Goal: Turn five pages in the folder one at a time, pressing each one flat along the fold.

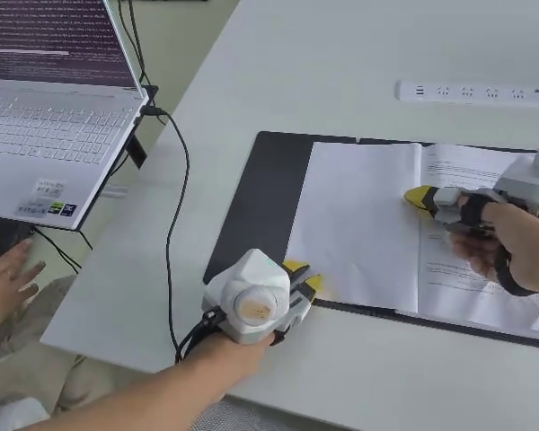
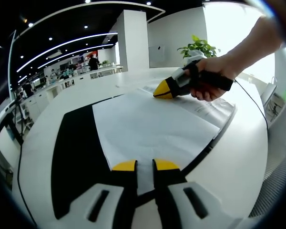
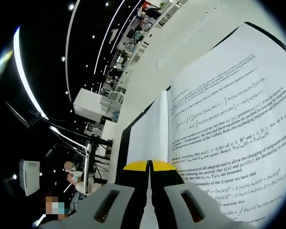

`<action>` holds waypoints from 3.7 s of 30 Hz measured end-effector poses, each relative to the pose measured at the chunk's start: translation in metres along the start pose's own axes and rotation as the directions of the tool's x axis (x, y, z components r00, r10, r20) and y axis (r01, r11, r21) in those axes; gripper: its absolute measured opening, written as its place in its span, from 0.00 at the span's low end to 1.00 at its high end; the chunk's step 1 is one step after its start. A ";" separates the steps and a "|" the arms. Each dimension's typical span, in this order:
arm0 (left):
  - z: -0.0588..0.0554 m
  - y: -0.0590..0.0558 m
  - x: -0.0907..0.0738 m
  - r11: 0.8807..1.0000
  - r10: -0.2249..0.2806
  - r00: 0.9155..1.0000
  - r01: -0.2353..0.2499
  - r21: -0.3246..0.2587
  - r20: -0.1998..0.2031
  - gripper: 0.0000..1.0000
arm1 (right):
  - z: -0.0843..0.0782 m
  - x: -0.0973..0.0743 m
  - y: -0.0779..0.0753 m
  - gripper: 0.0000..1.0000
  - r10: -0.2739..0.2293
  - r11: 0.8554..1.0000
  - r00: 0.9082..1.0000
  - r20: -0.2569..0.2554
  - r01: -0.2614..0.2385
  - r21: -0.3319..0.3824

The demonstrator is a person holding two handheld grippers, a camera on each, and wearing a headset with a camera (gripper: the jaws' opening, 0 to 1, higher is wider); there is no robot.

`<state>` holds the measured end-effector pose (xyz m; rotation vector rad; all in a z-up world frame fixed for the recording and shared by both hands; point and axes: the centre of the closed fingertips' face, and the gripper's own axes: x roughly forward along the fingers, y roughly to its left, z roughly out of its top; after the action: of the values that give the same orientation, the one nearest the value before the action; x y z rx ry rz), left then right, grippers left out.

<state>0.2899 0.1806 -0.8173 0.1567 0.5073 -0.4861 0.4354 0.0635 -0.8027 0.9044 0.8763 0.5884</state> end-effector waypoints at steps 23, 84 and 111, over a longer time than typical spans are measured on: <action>0.000 0.000 0.001 1.000 0.006 1.000 -0.006 -0.016 0.010 0.11 | 0.038 0.029 -0.006 0.00 0.007 0.999 0.999 0.040 -0.008 0.044; -0.002 0.001 0.001 0.999 0.008 1.000 -0.008 -0.037 0.018 0.11 | 0.048 0.030 -0.007 0.00 -0.006 0.995 0.999 0.050 0.001 0.096; -0.001 0.000 0.001 0.999 0.007 1.000 -0.006 -0.031 0.011 0.11 | 0.015 0.009 -0.004 0.00 0.032 0.995 0.999 -0.007 -0.032 0.097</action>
<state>0.2905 0.1806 -0.8191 0.1255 0.5029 -0.4724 0.4527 0.0617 -0.8050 1.0059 0.9058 0.5817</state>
